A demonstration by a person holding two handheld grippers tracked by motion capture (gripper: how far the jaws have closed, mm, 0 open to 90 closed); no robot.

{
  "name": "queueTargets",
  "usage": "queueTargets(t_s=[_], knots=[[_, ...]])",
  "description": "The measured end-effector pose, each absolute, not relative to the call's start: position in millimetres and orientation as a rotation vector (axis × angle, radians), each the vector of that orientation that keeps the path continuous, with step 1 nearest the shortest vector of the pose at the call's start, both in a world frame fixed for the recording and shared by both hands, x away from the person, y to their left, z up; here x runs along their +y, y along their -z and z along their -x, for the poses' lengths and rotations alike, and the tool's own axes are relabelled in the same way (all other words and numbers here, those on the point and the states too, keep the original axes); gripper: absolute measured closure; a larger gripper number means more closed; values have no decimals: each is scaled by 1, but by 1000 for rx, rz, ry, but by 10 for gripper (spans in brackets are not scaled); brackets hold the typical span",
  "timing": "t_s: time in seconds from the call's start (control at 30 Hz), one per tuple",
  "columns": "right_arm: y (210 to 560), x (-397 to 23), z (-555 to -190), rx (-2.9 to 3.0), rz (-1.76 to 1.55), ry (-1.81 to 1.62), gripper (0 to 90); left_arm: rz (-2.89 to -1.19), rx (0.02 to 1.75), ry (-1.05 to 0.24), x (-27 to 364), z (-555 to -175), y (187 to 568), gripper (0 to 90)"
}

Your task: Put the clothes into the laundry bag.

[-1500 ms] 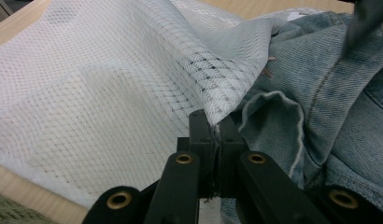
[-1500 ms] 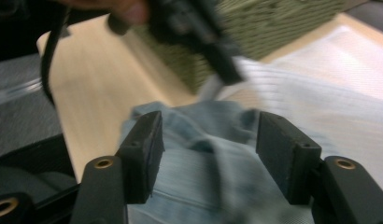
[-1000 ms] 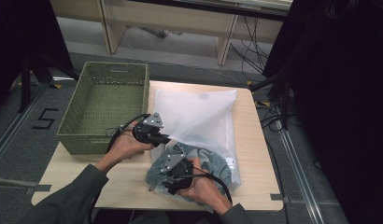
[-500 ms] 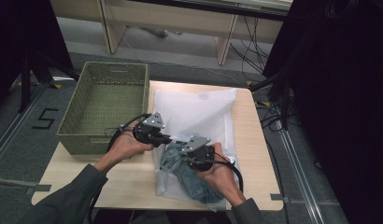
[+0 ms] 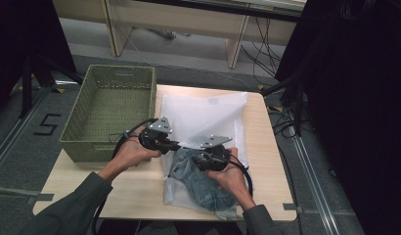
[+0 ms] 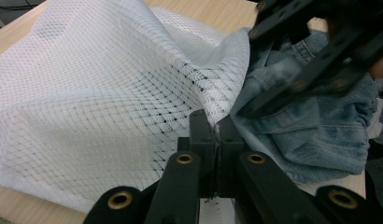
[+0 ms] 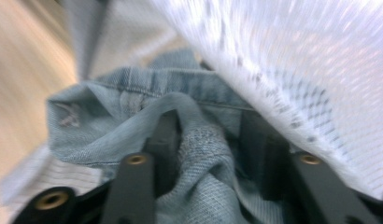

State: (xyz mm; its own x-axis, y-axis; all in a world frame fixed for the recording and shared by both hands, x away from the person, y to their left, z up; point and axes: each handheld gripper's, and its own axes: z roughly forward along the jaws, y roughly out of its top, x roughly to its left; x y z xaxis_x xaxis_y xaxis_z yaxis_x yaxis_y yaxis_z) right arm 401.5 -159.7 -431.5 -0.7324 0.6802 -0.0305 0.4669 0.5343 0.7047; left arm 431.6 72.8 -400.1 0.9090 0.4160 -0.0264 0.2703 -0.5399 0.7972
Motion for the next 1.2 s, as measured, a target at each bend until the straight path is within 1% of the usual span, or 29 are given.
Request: queueTargets(t_s=[0.07,0.17,0.33,0.53,0.57,0.6,0.67,0.7,0.77,0.83,0.9,0.93,0.97,1.0,1.07,1.13,1.2], knots=[[419,-166,-394,2469,-911,-1095,511,-2170,492,-205,73,-432,401,878],[406,-176,-380,2462,-894,-1123,459,-2157,515,-191,73,-432,402,878],[400,-192,-363,2456,-915,-1120,428,-2158,502,-195,73,-432,401,877],[415,-191,-351,2510,-914,-1086,389,-2153,520,-191,73,-431,401,876],[421,-187,-349,2513,-926,-1080,375,-2151,501,-204,73,-432,400,876],[428,-183,-350,2510,-910,-1061,354,-2153,545,-176,73,-429,401,876],[444,-176,-351,2577,-933,-994,305,-2156,470,-218,72,-434,400,876],[449,-174,-353,2581,-907,-986,300,-2159,504,-199,72,-431,400,876],[458,-169,-352,2613,-958,-935,273,-2157,510,-196,71,-430,400,876],[464,-164,-354,2631,-937,-876,253,-2155,500,-199,70,-430,400,876],[470,-158,-354,2652,-950,-822,250,-2160,495,-197,70,-429,400,876],[472,-156,-354,2665,-927,-803,272,-2169,480,-200,69,-429,400,876],[476,-155,-355,2643,-888,-790,329,-2163,490,-196,68,-428,400,876],[478,-155,-356,2613,-867,-778,439,-2167,480,-198,68,-428,400,876],[472,-158,-359,2608,-864,-725,589,-2169,473,-192,67,-426,401,877],[470,-160,-362,2598,-864,-759,679,-2168,472,-183,66,-424,400,878],[465,-162,-365,2576,-898,-799,729,-2170,466,-176,65,-423,400,878]])
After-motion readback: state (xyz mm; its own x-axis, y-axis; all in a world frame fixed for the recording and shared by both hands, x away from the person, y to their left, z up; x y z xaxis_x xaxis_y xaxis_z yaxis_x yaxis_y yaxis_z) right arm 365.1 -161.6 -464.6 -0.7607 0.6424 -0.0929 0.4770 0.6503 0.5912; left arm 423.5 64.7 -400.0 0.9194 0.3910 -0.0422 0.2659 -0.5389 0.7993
